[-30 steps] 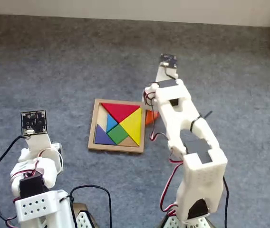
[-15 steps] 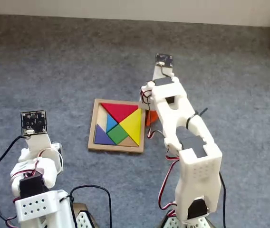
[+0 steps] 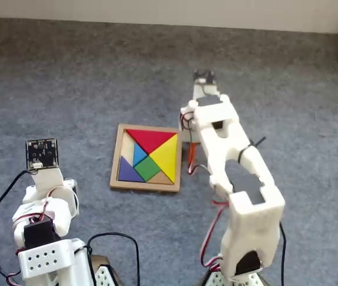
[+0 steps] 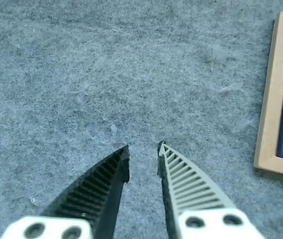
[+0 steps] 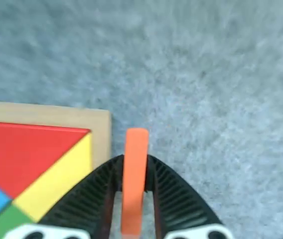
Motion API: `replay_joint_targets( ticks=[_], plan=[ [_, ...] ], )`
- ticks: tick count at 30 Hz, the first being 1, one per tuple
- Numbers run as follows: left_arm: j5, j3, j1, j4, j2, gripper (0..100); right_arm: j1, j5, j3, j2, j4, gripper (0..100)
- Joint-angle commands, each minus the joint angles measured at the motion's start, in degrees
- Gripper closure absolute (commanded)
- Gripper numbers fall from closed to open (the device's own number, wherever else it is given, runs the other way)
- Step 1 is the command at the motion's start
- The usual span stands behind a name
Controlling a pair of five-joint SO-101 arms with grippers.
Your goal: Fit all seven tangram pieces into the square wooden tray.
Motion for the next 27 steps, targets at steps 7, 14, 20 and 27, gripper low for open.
replay_joint_targets(
  ticks=[7,14,20,27],
  plan=[
    [-3.8,0.0,-0.6,-0.8,-0.7,88,-13.7,1.0,2.7,-7.4,-2.1,99.3],
    [-4.0,0.4,-0.6,-0.8,-0.7,88,-16.5,1.0,0.2,0.4,-4.4,98.7],
    [-4.0,0.4,-0.6,-0.8,-0.7,88,-16.7,0.9,-2.8,2.4,-2.7,87.3],
    [-4.0,0.4,-0.6,-0.8,-0.7,88,-20.9,0.9,-6.3,2.8,-0.1,86.5]
  ],
)
